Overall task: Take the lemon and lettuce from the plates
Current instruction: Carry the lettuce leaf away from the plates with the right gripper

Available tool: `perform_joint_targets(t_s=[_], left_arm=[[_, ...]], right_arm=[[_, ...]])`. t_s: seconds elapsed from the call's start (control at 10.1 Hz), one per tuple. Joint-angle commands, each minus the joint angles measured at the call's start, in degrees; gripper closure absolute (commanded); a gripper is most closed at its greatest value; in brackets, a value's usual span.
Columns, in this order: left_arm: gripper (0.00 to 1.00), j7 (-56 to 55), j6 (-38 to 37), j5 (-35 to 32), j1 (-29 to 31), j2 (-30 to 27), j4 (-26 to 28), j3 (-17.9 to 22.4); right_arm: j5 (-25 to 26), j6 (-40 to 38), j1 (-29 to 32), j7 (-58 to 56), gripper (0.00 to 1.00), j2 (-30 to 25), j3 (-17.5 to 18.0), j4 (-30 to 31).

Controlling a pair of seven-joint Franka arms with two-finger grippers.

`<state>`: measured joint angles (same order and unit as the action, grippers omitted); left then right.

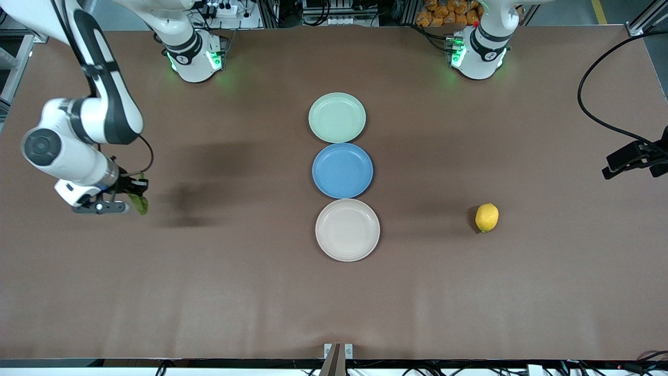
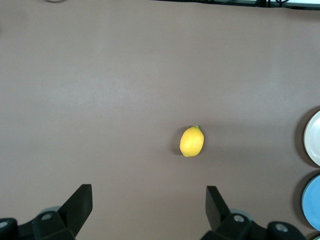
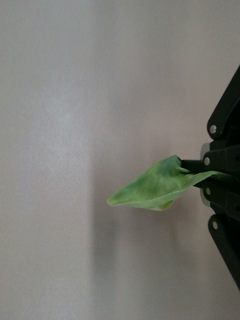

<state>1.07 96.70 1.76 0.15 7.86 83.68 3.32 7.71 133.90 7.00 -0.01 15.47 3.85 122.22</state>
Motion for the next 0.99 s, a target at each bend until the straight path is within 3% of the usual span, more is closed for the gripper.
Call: perform_joint_targets(t_s=[0.0,0.49,0.59,0.89], left_arm=[[0.00,-0.3,-0.1,1.2,0.0,-0.5,0.2,0.0],[0.00,0.6,-0.1,1.0,0.6,-1.5,0.2,0.2],[0.00,0.5,-0.1,1.1,0.5,-2.5,0.2,0.3],[0.00,-0.2,-0.1,1.2,0.0,-1.9,0.3,0.0]], right_arm=[[-1.3,5.6,0.8,-0.5,1.00,5.3,0.5,0.7],[-1.3,12.5,0.9,-0.5,0.99,11.0,0.6,0.4],[-1.3,12.1,0.8,-0.4,0.03,10.9,0.6,0.1],[-1.3,11.0,0.7,-0.6,0.00,7.3,1.4,0.0]])
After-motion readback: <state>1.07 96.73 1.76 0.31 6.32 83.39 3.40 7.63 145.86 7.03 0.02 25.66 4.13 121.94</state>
